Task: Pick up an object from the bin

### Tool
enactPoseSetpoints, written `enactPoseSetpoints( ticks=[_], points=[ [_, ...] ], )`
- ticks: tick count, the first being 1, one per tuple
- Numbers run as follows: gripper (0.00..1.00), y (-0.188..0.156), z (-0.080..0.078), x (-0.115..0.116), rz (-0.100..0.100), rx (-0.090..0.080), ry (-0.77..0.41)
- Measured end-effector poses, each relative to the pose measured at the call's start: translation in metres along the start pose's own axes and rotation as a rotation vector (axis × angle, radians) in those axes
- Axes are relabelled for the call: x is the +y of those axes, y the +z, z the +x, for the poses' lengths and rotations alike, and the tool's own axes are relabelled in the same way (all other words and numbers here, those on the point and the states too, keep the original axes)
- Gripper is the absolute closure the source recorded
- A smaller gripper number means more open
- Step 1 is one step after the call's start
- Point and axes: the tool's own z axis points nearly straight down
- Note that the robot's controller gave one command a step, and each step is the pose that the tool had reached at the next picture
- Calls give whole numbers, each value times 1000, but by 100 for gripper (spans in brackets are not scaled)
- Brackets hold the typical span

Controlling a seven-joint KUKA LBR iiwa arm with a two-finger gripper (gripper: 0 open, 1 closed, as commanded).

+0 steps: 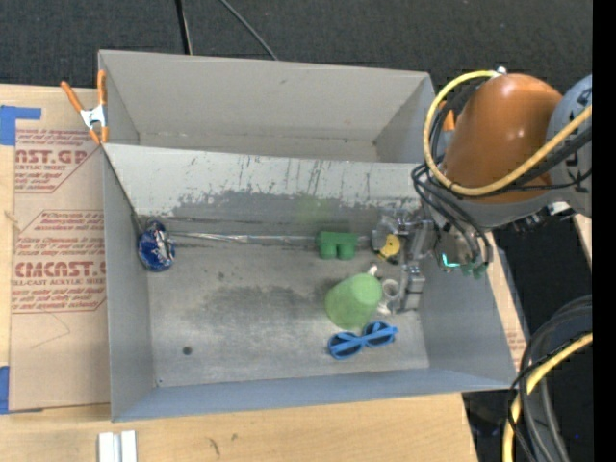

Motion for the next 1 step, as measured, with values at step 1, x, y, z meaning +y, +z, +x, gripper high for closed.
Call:
enactPoseSetpoints(
  ticks=[1],
  points=[
    [0, 104, 6, 23, -1, -1, -220]
  ],
)
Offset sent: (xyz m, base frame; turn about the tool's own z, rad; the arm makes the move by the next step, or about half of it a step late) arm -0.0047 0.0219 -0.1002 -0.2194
